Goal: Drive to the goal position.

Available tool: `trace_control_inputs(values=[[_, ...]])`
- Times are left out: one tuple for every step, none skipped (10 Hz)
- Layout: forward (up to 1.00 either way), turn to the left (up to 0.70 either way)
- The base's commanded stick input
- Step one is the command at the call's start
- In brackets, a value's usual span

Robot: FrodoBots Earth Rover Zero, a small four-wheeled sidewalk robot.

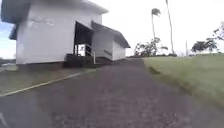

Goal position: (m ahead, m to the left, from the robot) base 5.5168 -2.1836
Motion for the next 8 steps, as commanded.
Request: trace_control_inputs(values=[[0.7, 0.0], [0.7, 0.0], [0.7, 0.0], [0.7, 0.0], [0.7, 0.0], [0.7, 0.0], [0.7, 0.0], [0.7, 0.0]])
